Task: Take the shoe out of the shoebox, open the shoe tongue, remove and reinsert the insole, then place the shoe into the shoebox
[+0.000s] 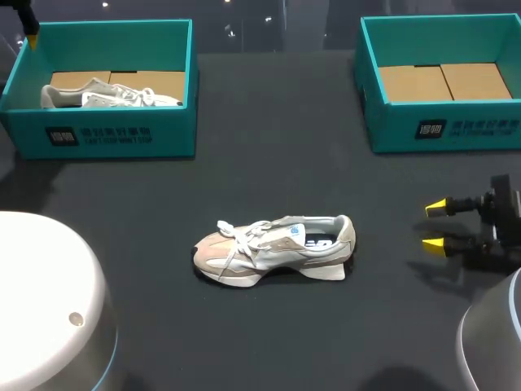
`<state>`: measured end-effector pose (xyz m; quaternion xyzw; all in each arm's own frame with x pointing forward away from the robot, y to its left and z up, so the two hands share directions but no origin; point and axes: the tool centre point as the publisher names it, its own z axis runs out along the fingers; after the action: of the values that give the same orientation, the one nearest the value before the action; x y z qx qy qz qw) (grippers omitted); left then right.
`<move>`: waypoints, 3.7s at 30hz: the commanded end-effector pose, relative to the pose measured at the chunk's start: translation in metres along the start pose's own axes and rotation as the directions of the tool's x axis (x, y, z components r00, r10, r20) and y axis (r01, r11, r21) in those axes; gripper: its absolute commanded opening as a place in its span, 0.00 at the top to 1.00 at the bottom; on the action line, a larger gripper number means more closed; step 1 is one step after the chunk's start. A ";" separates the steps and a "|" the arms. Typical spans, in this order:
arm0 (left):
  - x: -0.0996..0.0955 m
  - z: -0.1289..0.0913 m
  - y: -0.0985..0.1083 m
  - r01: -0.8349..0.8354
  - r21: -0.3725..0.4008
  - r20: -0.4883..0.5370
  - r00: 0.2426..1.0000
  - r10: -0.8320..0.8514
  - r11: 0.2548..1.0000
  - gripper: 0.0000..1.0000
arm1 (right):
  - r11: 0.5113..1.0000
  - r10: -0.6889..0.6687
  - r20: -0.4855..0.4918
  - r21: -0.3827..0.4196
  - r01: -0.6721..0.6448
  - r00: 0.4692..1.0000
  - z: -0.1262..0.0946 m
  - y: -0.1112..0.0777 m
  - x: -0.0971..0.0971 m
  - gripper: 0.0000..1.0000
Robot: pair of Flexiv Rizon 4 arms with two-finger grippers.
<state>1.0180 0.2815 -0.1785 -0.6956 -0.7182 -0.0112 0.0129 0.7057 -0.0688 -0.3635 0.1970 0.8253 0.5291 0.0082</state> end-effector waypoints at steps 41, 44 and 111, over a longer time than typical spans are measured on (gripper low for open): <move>0.000 0.000 0.000 -0.001 0.000 -0.001 1.000 0.001 1.000 0.00 | 0.984 -0.178 0.024 -0.013 0.179 0.984 0.087 0.005 0.037 0.00; 0.000 0.000 0.000 -0.001 0.000 -0.001 1.000 0.001 1.000 0.00 | 0.984 -0.176 0.021 -0.014 0.177 0.984 0.096 0.006 0.035 0.00; 0.000 0.000 0.000 -0.001 0.000 -0.001 1.000 0.001 1.000 0.00 | 0.973 -0.230 -0.125 -0.052 0.226 0.965 0.187 0.023 0.055 1.00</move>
<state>1.0180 0.2815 -0.1785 -0.6956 -0.7182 -0.0111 0.0130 0.7005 0.1191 -0.4150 0.0677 0.8296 0.5537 0.0229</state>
